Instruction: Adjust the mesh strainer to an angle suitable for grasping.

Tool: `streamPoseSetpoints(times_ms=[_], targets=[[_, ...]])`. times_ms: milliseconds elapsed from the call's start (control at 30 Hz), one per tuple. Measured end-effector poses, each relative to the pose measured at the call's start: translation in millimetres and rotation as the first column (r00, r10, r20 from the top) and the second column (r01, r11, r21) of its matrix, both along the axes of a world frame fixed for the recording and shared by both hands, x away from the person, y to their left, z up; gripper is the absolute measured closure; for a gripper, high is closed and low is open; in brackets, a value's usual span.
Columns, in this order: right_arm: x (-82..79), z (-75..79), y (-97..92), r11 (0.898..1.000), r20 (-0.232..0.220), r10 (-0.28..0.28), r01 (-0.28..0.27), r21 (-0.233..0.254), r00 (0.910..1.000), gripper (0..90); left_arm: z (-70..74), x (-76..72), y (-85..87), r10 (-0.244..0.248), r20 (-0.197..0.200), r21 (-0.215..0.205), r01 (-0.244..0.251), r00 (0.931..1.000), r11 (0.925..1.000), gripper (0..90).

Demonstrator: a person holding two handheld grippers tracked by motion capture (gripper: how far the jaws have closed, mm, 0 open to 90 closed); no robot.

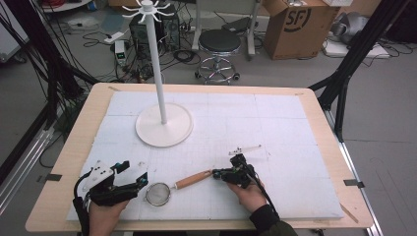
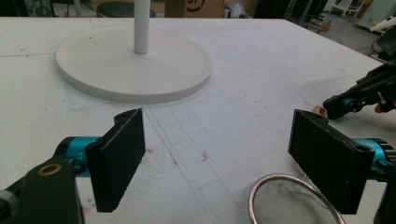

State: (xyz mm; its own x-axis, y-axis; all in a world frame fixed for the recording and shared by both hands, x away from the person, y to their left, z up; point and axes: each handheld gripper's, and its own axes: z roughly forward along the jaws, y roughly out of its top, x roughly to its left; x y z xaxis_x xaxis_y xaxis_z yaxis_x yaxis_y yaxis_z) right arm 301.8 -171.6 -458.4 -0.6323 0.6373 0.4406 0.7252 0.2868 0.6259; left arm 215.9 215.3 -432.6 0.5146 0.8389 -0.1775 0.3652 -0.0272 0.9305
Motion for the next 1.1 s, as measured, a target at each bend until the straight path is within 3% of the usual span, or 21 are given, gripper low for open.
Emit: streamPoseSetpoints(times_ms=[500, 767, 1100], targets=[[-8.6, -1.2, 29.1, 0.997, 0.004, 0.077, -0.077, 0.006, 0.9970, 89.4, -0.5, 0.5, 0.5, 0.000, -0.007, -0.008, 0.000, 1.0000, 1.0000, 19.3], [-16.2, -3.6, 63.3, 0.984, -0.033, 0.172, -0.170, 0.046, 0.9845, 89.4, -0.3, 0.3, 0.4, -0.001, -0.007, -0.009, 0.001, 1.0000, 1.0000, 19.3], [-20.1, -2.9, 100.1, 0.971, -0.054, 0.232, -0.228, 0.066, 0.9713, 89.4, 0.0, 0.1, 1.7, 0.002, -0.004, -0.013, -0.002, 1.0000, 0.9999, 19.4]])
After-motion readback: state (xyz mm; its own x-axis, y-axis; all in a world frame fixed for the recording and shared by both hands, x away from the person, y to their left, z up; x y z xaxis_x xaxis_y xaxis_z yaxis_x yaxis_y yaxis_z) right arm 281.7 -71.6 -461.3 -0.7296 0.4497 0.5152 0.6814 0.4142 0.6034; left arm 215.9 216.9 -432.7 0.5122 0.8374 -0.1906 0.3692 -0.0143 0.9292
